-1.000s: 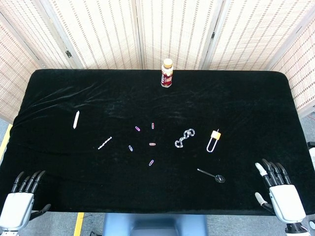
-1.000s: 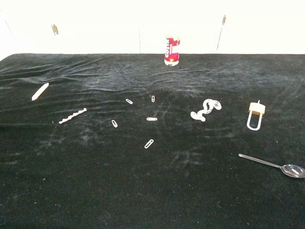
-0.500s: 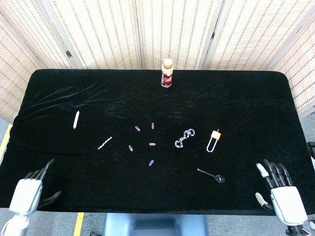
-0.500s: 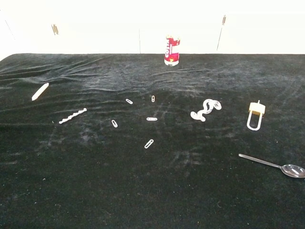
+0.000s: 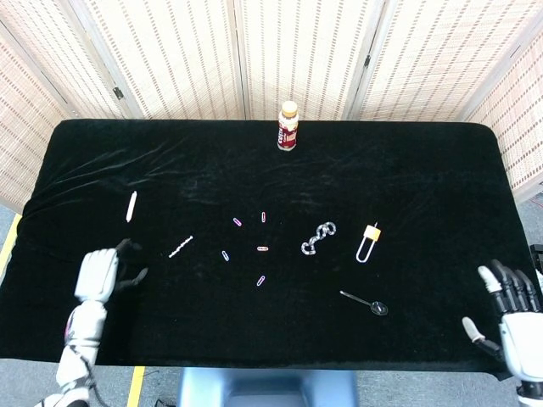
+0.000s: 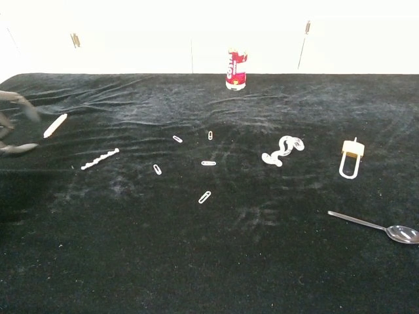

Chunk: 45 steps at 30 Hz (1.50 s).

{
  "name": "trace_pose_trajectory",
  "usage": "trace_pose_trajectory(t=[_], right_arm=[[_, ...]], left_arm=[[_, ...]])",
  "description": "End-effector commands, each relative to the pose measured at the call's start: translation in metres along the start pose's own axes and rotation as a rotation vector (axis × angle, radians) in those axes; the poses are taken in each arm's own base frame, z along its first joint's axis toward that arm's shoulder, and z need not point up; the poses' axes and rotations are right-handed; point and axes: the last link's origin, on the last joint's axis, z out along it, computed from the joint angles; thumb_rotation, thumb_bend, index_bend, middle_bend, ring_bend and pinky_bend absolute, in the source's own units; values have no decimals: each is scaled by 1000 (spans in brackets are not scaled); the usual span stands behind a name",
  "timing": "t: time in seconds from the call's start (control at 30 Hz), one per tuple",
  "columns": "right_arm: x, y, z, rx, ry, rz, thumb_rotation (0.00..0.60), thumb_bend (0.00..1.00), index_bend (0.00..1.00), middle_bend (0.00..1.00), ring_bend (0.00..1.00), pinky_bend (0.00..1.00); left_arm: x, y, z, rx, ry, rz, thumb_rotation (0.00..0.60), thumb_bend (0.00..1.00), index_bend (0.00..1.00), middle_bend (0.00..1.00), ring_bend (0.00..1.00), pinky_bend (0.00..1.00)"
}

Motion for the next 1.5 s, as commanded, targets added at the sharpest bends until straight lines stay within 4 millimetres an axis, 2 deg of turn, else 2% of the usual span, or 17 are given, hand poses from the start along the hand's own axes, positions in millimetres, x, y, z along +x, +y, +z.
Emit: trace_pose_trajectory(t=[0.03,0.17,0.4,0.63,1.07,1.3,1.5], right_arm=[[8,12,9,-31,4,30,600,289,0,0,0,0],[14,19,9,-42,12,60,600,289,0,0,0,0],[20,26,7,-44,17,95,600,289,0,0,0,0],[22,29,4,-39,20,105,600,289,0,0,1,0],[22,27,3,-35,19,99,600,290,0,0,0,0],[21,27,2,-36,18,95,600,290,0,0,1,0],[22,27,3,-41,19,92,600,289,0,0,1,0]], left_arm=[[-17,23,39,32,-69,-17,600,345,428,959,1000,1000],[-35,35,52,58,-129,-5,600,346,428,960,1000,1000],[-61,51,58,84,-153,41,600,348,418,962,1000,1000],[-72,51,64,108,-151,71,600,350,443,971,1000,1000],[-81,37,71,135,-167,125,600,368,482,984,1000,1000],[-83,37,72,139,-166,134,600,446,562,1000,1000,1000],[-86,33,74,157,-166,161,600,550,637,1000,1000,1000]])
